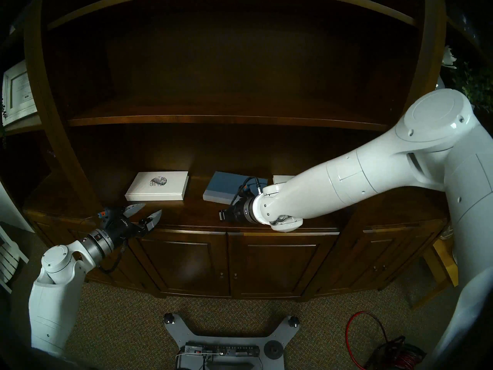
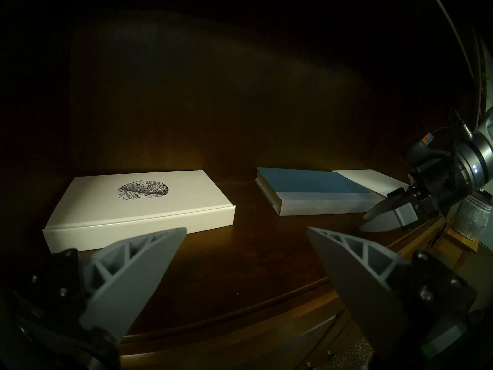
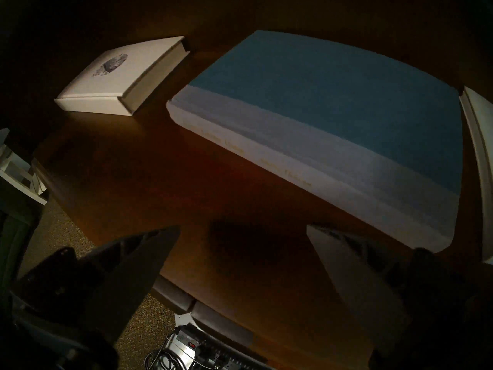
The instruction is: Close the books and align them horizontally on the shelf
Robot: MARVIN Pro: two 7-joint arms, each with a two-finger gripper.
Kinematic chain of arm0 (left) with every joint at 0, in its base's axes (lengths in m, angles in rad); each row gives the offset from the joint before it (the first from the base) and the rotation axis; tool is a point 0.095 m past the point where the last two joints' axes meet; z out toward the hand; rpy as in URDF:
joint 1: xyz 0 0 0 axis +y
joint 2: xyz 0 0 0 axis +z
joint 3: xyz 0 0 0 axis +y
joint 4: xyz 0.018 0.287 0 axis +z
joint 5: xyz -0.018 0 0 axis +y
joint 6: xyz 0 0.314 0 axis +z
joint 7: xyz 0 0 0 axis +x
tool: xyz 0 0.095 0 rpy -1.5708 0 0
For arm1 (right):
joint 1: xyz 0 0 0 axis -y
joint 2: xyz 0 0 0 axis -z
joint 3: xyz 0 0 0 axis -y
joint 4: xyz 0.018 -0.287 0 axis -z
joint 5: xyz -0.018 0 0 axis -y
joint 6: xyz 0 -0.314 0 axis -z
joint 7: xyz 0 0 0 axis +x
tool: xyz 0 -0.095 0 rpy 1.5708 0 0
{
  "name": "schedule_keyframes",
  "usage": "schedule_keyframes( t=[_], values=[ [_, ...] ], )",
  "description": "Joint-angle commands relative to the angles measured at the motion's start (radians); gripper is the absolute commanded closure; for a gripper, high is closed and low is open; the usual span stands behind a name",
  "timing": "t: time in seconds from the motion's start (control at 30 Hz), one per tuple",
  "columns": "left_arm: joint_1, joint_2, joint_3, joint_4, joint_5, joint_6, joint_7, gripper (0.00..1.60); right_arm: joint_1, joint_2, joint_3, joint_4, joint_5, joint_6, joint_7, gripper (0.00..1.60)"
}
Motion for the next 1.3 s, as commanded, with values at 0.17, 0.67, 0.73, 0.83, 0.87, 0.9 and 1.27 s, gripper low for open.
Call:
schedule_keyframes(
  t=[0.17,0.67,0.73,0.83,0.87,0.9,1.27],
  values=[
    [-0.023,-0.001,-0.007,-0.026,-0.008,-0.008,0.002,0.00,0.026,-0.116,-0.006,0.132,-0.037,0.029,-0.098,0.00],
    [-0.023,-0.001,-0.007,-0.025,-0.008,-0.008,0.002,0.00,0.066,-0.075,-0.022,0.123,-0.105,-0.045,-0.120,0.00],
    [-0.023,-0.001,-0.007,-0.025,-0.008,-0.008,0.002,0.00,0.072,-0.065,-0.025,0.114,-0.103,-0.039,-0.120,0.00],
    [-0.023,-0.001,-0.007,-0.025,-0.008,-0.008,0.002,0.00,0.092,-0.043,-0.033,0.061,-0.103,-0.028,-0.115,0.00],
    [-0.023,-0.001,-0.007,-0.025,-0.008,-0.008,0.002,0.00,0.101,-0.032,-0.034,0.037,-0.105,-0.031,-0.113,0.00],
    [-0.023,-0.001,-0.007,-0.025,-0.008,-0.008,0.002,0.00,0.105,-0.015,-0.030,0.010,-0.115,-0.029,-0.112,0.00],
    [-0.022,0.001,-0.006,-0.023,-0.007,-0.007,0.000,0.00,0.191,0.113,-0.044,-0.216,-0.197,-0.116,-0.105,0.00]
  ],
)
